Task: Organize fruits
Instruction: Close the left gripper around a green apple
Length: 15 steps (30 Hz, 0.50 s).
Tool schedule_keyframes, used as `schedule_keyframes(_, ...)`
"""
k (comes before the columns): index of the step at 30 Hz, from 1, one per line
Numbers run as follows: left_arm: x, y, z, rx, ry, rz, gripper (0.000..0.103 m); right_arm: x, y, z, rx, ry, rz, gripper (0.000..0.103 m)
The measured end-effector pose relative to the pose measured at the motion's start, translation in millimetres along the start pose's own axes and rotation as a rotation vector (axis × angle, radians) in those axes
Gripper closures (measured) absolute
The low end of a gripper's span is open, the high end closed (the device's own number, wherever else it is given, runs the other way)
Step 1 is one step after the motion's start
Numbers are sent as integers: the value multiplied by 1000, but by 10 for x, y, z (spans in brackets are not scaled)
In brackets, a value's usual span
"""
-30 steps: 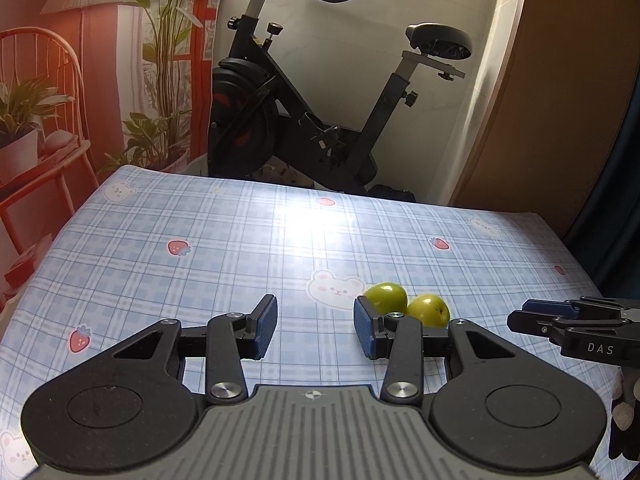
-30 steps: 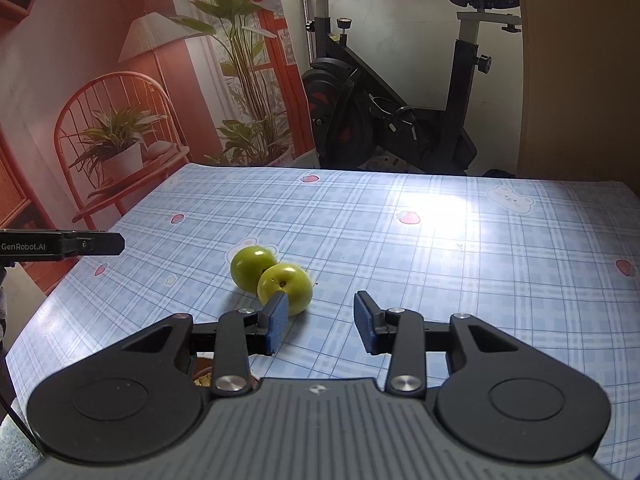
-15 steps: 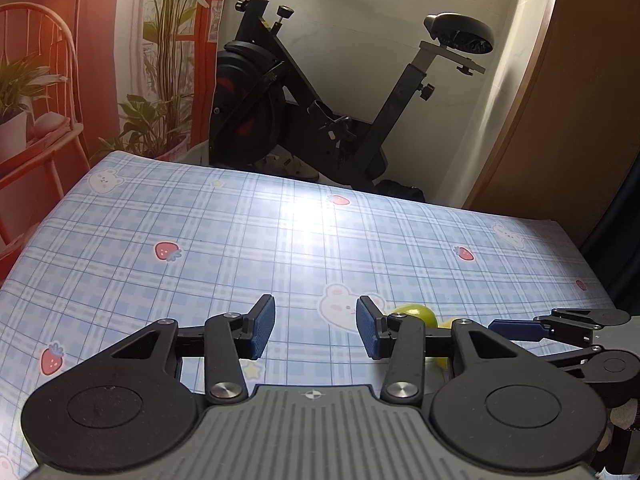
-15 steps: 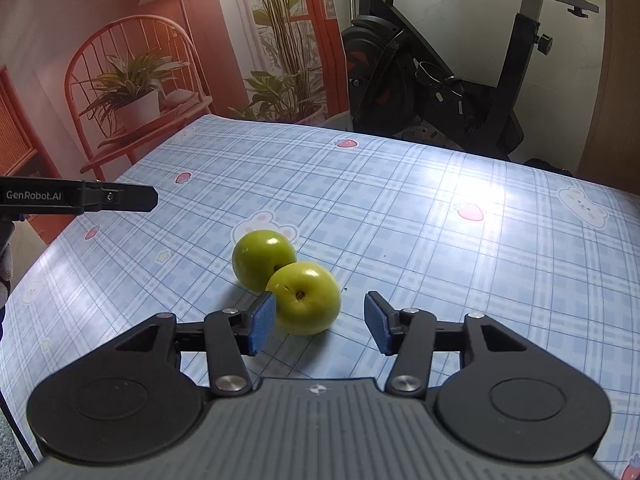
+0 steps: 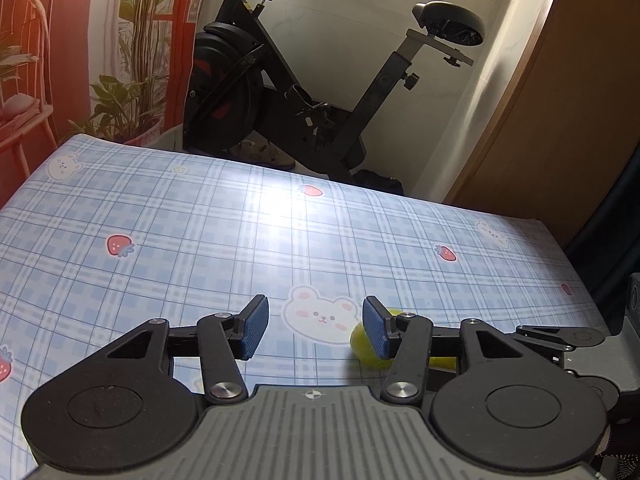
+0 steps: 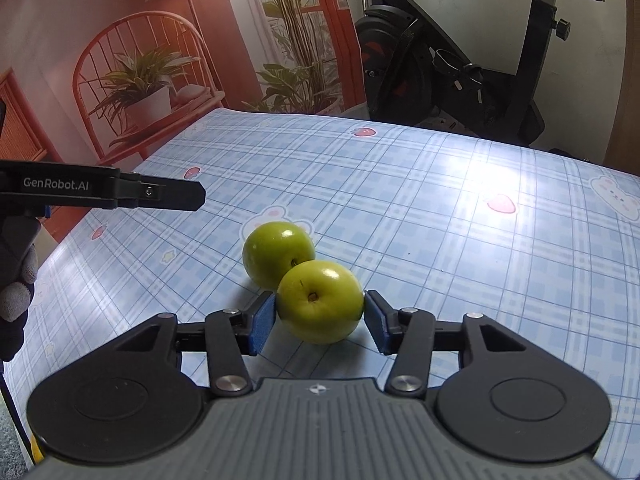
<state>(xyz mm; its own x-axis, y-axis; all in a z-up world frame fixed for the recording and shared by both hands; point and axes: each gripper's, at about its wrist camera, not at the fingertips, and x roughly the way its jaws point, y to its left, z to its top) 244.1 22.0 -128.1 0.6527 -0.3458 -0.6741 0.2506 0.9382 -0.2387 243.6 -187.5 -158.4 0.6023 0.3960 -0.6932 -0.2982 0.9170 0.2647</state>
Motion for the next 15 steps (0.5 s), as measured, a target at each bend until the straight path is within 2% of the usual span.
schedule_keyframes(4, 156, -82, 23, 0, 25, -43, 48, -78, -55, -56, 31, -15, -12, 52)
schedule_keyframes(8, 260, -199, 0, 46, 47, -70, 46, -177, -107, -97, 34, -22, -49, 52)
schedule_keyframes(10, 319, -241, -17, 63, 65, -76, 40, -236, -138, -119, 37, -31, -70, 52)
schedule_keyframes(15, 445, -288, -67, 78, 96, -76, 40, -362, -210, -177, 75, -58, -84, 52)
